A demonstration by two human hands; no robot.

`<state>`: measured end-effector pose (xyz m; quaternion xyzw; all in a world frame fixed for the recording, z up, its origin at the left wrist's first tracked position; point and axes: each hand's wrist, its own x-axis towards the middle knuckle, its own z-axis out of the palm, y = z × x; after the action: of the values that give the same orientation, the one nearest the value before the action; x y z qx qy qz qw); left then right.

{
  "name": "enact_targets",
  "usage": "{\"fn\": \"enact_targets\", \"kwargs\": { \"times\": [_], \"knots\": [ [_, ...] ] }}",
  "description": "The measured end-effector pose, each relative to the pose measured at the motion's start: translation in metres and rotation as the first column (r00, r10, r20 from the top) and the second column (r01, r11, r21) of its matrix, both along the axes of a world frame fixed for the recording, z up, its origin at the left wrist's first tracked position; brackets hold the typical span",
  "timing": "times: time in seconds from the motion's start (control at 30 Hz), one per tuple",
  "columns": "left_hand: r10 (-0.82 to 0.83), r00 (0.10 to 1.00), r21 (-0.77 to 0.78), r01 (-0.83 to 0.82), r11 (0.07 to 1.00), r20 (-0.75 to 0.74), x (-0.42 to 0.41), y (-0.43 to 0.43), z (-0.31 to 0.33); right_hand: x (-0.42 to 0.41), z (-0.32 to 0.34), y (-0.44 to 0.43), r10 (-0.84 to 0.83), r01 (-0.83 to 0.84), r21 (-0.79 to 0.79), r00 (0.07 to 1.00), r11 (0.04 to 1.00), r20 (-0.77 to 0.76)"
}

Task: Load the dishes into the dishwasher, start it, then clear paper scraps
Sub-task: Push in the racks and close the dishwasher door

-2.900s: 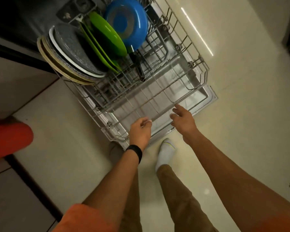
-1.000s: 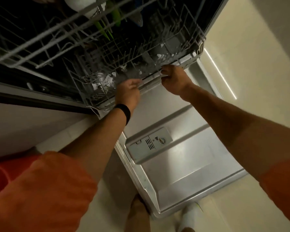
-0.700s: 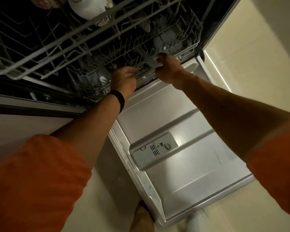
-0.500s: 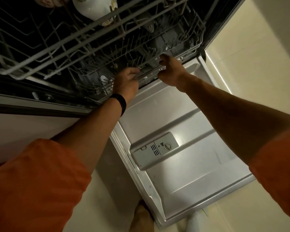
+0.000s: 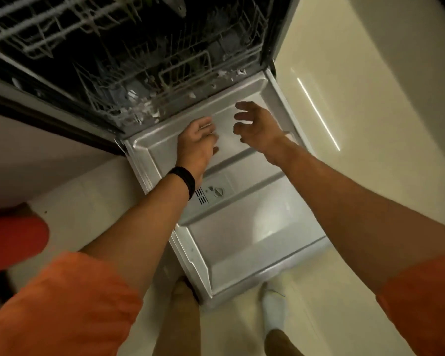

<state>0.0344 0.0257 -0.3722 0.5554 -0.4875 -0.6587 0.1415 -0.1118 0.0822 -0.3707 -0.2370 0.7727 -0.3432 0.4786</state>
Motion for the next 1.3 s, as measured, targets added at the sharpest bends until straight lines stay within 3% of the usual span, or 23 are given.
{"fn": "enact_targets", "kwargs": {
  "times": [0.17,0.33,0.53,0.77,0.97,1.3],
  "knots": [
    [0.15,0.988,0.136,-0.143,0.98,-0.046,-0.005,0.105,0.021,0.011,0.018,0.106,-0.111,0.11,0.013,0.982,0.994,0.153],
    [0.332,0.942,0.359,-0.291,0.887,-0.056,0.007,0.197,0.005,0.026,0.005,0.199,-0.31,0.295,0.096,0.902,0.951,0.3],
    [0.509,0.856,0.564,-0.464,0.683,0.089,0.038,0.311,-0.069,0.05,-0.062,0.299,-0.564,0.481,0.297,0.728,0.825,0.389],
    [0.646,0.701,0.686,-0.63,0.364,0.301,0.068,0.42,-0.15,0.072,-0.15,0.381,-0.719,0.518,0.505,0.566,0.691,0.404],
    [0.773,0.502,0.681,-0.722,0.127,0.388,0.075,0.451,-0.211,0.083,-0.209,0.408,-0.838,0.602,0.583,0.378,0.545,0.394],
    [0.89,0.312,0.692,-0.722,-0.005,0.333,0.069,0.423,-0.254,0.084,-0.247,0.399,-0.856,0.69,0.547,0.215,0.474,0.471]
  ]
}}
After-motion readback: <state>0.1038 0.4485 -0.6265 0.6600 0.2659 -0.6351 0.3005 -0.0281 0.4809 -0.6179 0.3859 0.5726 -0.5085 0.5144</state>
